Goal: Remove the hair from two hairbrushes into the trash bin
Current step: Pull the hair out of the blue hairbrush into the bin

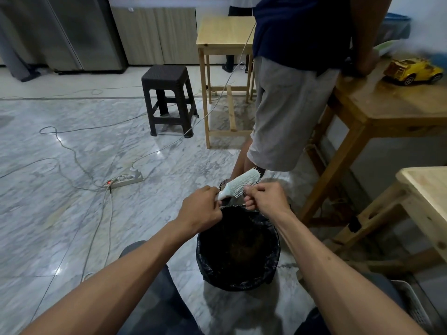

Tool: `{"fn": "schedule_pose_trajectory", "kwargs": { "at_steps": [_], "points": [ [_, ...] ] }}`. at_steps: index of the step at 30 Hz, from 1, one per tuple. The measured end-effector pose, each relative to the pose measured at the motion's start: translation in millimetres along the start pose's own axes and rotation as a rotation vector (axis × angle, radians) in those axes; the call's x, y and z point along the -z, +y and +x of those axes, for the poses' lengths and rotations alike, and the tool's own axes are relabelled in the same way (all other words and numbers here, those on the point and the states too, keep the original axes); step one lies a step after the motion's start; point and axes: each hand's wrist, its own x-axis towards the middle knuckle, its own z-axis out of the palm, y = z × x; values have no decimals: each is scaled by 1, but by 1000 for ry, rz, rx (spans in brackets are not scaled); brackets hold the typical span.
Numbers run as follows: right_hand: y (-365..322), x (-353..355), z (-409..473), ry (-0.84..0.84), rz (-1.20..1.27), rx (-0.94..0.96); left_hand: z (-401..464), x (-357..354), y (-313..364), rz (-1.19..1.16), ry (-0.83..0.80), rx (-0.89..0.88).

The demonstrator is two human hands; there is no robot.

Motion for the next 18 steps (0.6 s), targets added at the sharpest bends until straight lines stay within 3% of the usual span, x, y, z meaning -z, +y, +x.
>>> {"fn": "schedule_pose_trajectory", "kwargs": {
  "at_steps": [5, 11, 18],
  "points": [
    [4, 11, -14, -64, -211, 7, 6, 2, -10, 88, 43, 173],
    [8, 27, -16, -291, -626, 26, 6, 0, -19, 46, 79, 145],
    [-21, 16, 4, -146, -16, -100, 2, 9, 14, -166, 81, 86]
  ]
}}
